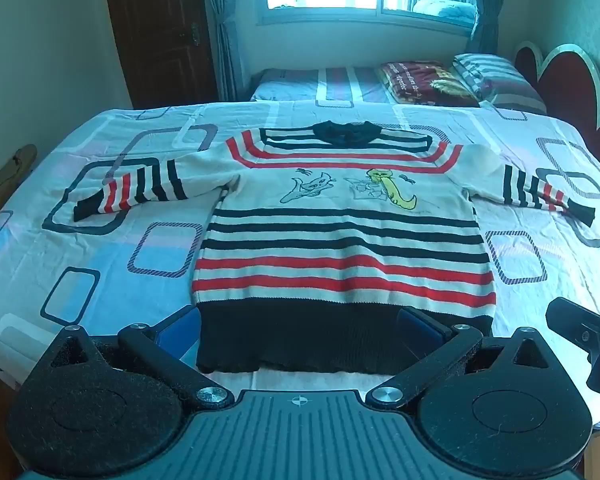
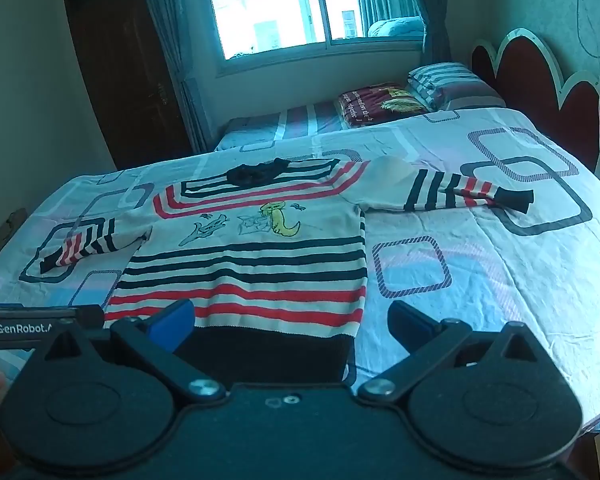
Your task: Fold small clothes
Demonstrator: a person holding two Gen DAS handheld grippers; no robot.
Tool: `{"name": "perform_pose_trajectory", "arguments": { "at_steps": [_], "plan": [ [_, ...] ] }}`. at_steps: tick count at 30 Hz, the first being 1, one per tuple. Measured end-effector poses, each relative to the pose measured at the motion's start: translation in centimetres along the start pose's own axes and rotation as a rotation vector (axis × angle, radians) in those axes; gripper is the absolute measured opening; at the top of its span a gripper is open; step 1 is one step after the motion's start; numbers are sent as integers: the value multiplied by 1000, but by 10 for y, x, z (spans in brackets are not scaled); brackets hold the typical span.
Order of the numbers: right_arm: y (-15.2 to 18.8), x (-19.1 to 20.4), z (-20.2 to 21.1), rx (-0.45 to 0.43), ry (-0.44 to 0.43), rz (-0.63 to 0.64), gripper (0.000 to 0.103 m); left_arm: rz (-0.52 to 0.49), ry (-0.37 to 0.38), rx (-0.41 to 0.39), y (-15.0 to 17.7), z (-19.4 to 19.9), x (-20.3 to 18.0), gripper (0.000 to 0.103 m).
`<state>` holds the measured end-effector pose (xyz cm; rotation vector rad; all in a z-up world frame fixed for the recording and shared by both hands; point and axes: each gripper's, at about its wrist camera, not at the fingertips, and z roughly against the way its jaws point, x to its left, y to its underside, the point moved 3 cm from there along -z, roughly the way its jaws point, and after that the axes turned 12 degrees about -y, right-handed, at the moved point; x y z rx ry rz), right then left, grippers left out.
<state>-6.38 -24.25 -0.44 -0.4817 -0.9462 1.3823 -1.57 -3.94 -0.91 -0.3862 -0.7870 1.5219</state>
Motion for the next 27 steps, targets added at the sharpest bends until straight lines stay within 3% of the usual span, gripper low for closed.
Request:
{"name": "perform_pose_trajectory", "arguments": {
  "at_steps": [27],
  "plan": [
    [-6,1,-11,-11,0,-10,102,-7,11,9,-6,-12,-5,103]
  ]
}}
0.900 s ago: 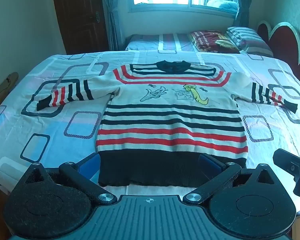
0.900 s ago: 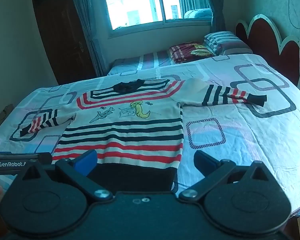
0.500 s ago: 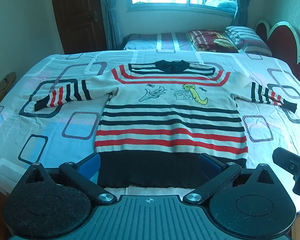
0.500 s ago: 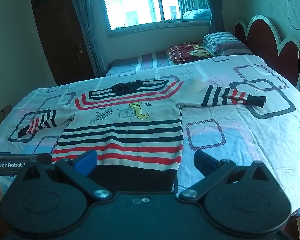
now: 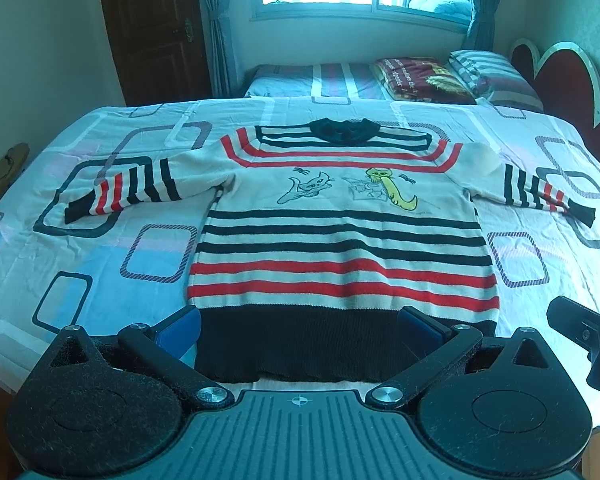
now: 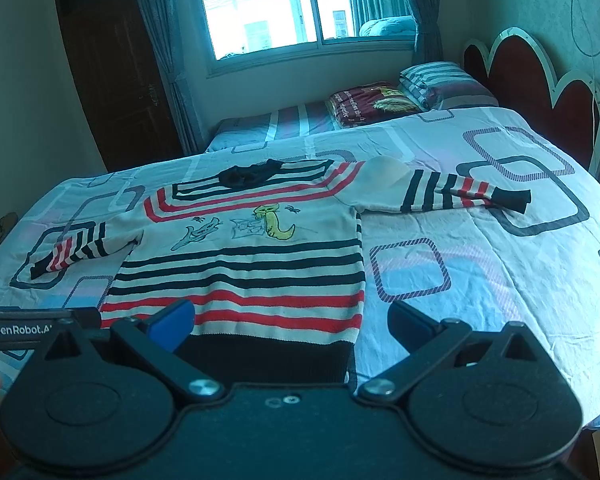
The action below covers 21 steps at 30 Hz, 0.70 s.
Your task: Fold small clothes
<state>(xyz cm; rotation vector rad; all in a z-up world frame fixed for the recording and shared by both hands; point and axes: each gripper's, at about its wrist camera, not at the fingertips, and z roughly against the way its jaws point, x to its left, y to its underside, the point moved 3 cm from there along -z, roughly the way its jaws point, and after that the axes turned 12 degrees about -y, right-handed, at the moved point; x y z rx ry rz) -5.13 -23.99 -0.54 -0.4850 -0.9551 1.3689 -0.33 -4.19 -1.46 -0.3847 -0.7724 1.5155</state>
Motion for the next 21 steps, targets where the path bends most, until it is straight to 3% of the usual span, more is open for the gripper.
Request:
{"name": "perform_pose_trajectory", "arguments": {
  "at_steps": [7,15,21],
  "plan": [
    [2,1,-10,20,18,-11,102,-3,3,13,-6,-12,5,103],
    [9,6,-22,131,73,-79,102,-11,18,9,-14,-27,11,103],
    [2,5,-37,48,94,-96,102,-26,28,13,-30,-56,15,103]
  ]
}}
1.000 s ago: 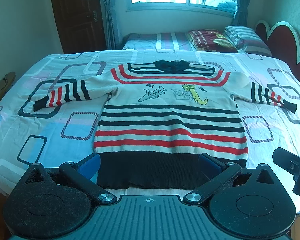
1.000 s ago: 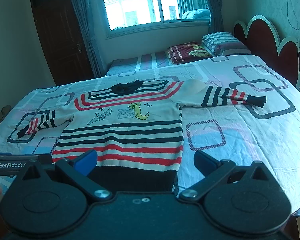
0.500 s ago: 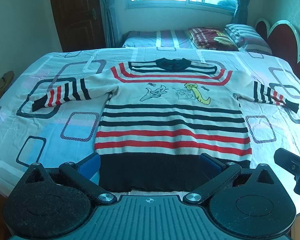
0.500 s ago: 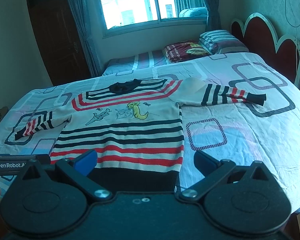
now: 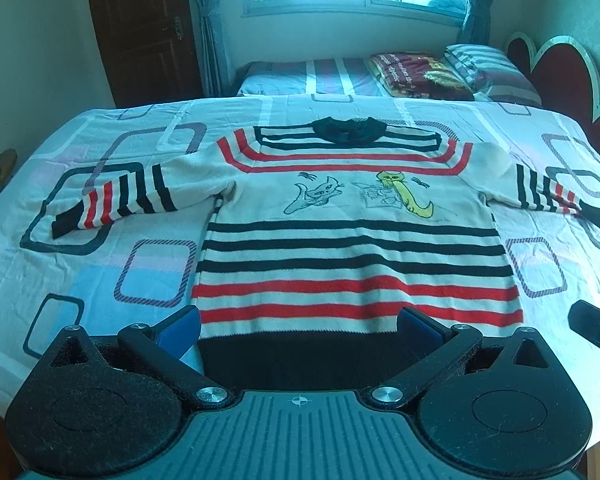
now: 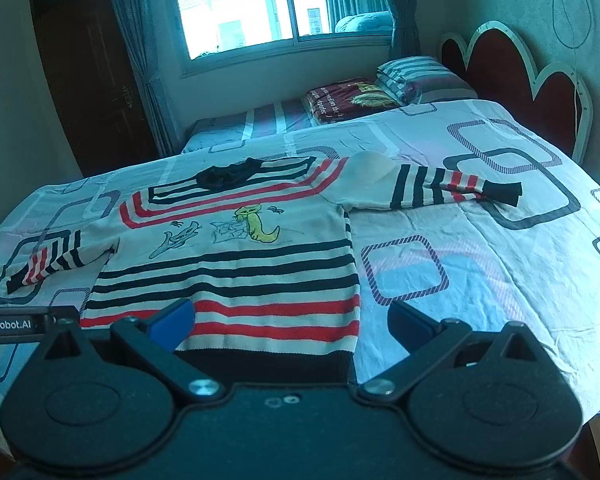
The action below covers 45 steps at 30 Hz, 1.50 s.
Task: Fold small clothes
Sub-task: 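Move the right tool to the sweater's sleeve cuff and grasp it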
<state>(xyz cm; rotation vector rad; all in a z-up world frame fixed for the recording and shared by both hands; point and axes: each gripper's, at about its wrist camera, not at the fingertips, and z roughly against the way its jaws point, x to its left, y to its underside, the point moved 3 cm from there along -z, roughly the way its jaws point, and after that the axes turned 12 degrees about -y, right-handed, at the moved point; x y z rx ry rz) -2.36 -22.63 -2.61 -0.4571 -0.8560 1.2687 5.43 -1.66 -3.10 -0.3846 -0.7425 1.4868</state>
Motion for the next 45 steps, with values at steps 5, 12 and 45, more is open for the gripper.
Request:
{"name": "perform_pose_trajectory", "arguments": {
  "at_steps": [5,12,45],
  "plan": [
    [-9,2,-13,-53,23,-42,102,-16,11,-7,-19,-23,6,103],
    [-24,-3,-34,-89,94,-50,102,-35,36,-10,-45,-54,5,103],
    [-134,-311,-213,-62,234,-389,71,-56,1,87,-149,-238,-213,103]
  ]
}}
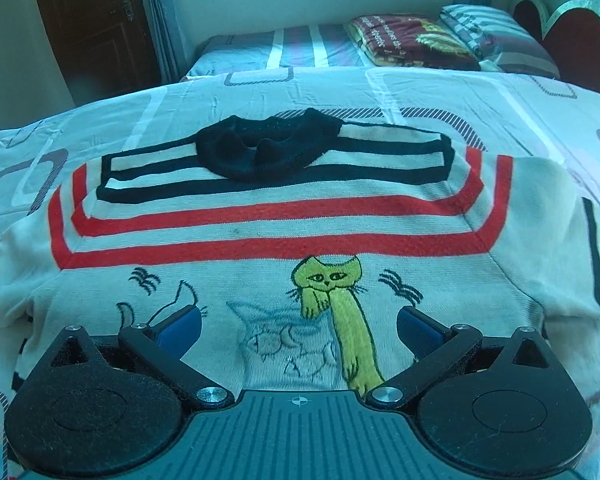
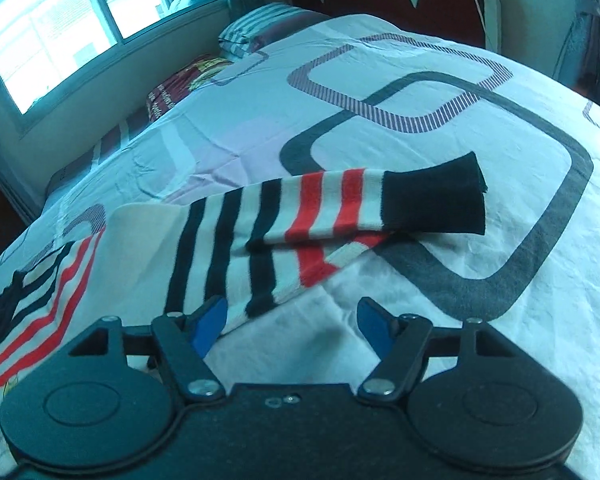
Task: Fold small clothes
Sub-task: 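Move the right tool to the sweater's sleeve cuff and grasp it, then lift the sleeve with the right tool and fold it across the sweater body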
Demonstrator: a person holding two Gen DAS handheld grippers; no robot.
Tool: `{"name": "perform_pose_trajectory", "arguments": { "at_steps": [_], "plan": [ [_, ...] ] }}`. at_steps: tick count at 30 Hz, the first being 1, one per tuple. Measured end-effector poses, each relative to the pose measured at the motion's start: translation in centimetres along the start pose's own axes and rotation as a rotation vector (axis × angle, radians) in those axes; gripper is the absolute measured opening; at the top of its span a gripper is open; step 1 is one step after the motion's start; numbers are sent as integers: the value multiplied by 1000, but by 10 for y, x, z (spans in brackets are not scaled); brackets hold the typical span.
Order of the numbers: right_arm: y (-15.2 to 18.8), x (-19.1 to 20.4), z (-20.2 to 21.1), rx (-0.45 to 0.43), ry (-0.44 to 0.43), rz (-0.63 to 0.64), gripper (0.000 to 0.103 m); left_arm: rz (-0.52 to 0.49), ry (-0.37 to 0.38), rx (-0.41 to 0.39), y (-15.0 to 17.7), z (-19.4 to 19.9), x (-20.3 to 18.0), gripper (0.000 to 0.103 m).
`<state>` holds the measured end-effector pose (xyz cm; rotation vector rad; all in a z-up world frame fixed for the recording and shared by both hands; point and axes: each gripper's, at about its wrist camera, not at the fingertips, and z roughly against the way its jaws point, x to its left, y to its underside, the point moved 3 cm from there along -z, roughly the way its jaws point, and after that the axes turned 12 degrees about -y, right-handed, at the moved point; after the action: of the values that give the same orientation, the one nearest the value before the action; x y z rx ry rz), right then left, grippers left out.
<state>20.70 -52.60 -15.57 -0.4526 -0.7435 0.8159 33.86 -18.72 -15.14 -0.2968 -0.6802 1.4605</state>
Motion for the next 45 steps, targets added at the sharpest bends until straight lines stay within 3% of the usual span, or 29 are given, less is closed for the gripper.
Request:
{"name": "perform_pose_trajectory", "arguments": {
  "at_steps": [10,11,12,14,17,20,25,32,35,37,39,41,45],
  "plan": [
    [-33,-34,-17,-95,-6,-131,65,16,-37,7,-11,-15,-2,103],
    [-35,-37,-18,-105,-1,-148,58,16,-39,7,-11,-16,-2,103],
    [-36,-39,-18,-116,9,-160,45,15,-40,6,-11,-15,-2,103],
    [-37,-41,-18,-130,28,-161,31,9,-40,3,-10,-15,0,103],
    [-39,-31,-12,-167,8,-117,21,4,-39,-4,-10,-13,5,103],
    [-42,4,3,-221,-30,12,19,31,-29,-13,-13,-9,19,103],
    [-29,118,11,-224,-164,305,19,97,-28,-26,-21,-8,59,103],
    [56,267,-32,-57,-369,533,18,163,42,-44,-26,-24,126,103],
    [99,307,-59,37,-394,597,18,210,59,-15,-25,-42,152,103],
    [116,319,-70,97,-397,600,18,232,96,19,-24,-54,162,103],
    [122,322,-61,72,-388,588,29,254,180,50,-24,-64,160,103],
    [115,314,-50,43,-341,592,31,264,276,76,-26,-69,147,103],
    [101,253,-18,-10,-226,524,35,212,449,137,-32,-73,88,103]
  ]
}}
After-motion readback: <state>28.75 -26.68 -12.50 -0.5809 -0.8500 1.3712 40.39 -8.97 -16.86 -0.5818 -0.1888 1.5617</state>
